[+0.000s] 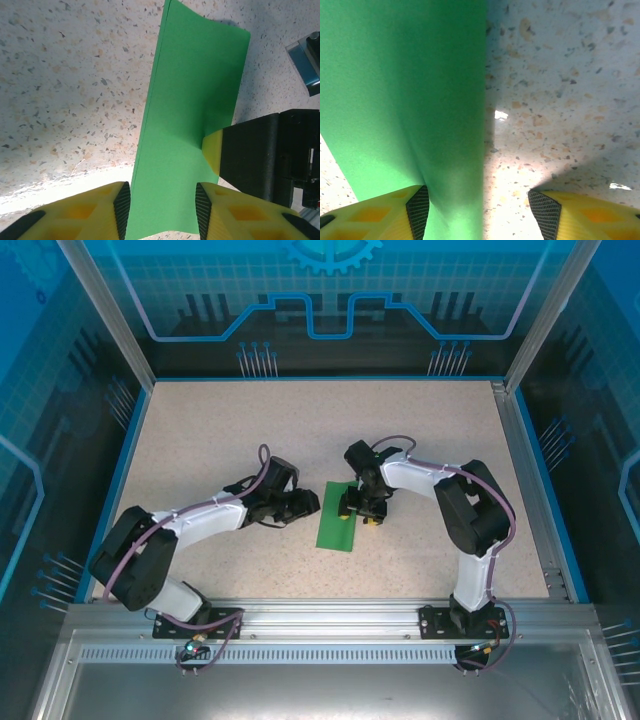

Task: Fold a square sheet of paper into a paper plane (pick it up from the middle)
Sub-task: Hold the square sheet of paper at the center of the table.

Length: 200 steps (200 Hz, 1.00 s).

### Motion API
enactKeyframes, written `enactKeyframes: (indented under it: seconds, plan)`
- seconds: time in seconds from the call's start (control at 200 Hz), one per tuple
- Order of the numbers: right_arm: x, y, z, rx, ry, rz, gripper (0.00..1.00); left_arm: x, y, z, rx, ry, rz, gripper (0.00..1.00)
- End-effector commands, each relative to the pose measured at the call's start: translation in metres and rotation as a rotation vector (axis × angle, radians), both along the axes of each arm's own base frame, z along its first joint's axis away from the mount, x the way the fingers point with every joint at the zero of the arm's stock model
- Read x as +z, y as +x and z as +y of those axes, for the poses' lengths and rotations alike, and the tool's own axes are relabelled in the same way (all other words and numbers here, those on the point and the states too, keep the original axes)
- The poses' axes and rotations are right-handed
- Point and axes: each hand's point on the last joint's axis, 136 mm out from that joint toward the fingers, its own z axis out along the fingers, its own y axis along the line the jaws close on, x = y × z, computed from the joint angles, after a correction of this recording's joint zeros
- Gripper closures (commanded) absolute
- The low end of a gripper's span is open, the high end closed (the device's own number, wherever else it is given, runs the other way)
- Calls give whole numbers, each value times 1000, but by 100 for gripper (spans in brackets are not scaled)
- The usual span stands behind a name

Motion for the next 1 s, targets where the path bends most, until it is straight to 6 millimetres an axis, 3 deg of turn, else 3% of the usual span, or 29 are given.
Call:
enactKeyframes:
  seconds: [0.0, 0.185, 0.475, 0.66, 0.775, 0.9, 0.995]
  plan:
    - [-48, -11, -20, 6, -114, 34, 37, 5, 3, -15, -21, -63, 9, 57]
    - [-50, -10, -13, 45, -93, 34, 33, -3, 5, -21, -22, -69, 33, 59]
    - [-54, -12, -18, 58, -134, 52, 32, -5, 4, -6, 42, -24, 16, 59]
    - [-55, -13, -20, 54, -146, 56, 32, 0, 5, -14, 21, -74, 8, 64]
    - [-57, -13, -22, 50, -157, 56, 33, 0, 9, -24, 4, -112, 16, 78]
    - [-59, -14, -22, 58, -156, 62, 33, -4, 15, -35, -4, -148, 28, 100]
    - [-59, -15, -23, 57, -159, 63, 33, -12, 19, -42, -7, -151, 50, 100]
